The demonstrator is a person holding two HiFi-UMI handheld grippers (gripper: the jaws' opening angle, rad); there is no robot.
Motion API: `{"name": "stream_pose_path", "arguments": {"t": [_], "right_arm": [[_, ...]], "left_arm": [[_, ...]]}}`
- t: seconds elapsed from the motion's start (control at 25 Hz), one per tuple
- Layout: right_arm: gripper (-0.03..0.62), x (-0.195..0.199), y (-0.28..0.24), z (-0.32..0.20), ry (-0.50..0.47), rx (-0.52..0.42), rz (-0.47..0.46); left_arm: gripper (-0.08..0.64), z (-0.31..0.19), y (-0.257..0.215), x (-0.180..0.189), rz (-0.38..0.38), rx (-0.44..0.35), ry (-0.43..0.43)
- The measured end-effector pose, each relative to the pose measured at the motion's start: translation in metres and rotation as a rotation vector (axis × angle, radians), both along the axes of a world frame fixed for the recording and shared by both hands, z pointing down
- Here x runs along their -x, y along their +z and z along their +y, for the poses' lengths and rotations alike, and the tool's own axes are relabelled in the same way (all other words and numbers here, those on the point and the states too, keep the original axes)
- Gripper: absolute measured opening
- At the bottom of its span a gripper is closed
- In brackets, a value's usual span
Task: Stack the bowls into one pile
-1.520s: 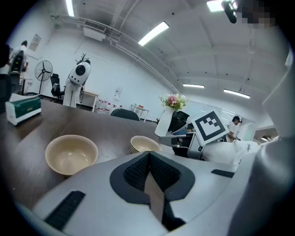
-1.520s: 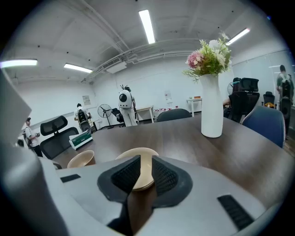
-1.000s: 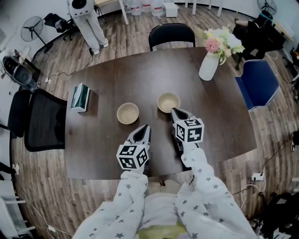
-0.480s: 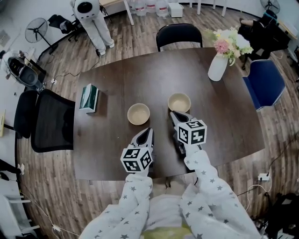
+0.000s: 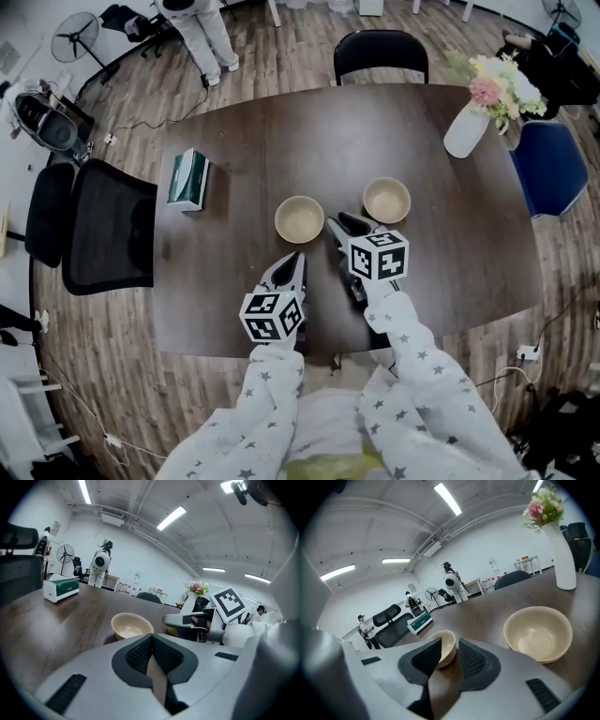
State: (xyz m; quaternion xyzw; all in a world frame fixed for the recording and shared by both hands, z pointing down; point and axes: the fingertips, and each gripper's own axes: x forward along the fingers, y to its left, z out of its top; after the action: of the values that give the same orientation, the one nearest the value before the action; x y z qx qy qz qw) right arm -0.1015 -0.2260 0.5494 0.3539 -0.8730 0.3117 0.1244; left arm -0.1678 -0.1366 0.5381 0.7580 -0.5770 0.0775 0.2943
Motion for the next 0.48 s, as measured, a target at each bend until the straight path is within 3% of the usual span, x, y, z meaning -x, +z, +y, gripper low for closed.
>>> {"name": "stream_pose_path", "arguments": {"t": [0.28,0.48], "right_arm": [[0.168,0.028,0.019,-0.01,-0.003,0.049,0.022],[0.173,0.041,0.032,-0.018,0.014,0.084,0.041]], "left_arm": [[0.026,0.0,0.014,0.024,0.003,0.039,-0.017],[0.026,-0.001,0.021,0.034,0.003,0.058,-0.007]]}}
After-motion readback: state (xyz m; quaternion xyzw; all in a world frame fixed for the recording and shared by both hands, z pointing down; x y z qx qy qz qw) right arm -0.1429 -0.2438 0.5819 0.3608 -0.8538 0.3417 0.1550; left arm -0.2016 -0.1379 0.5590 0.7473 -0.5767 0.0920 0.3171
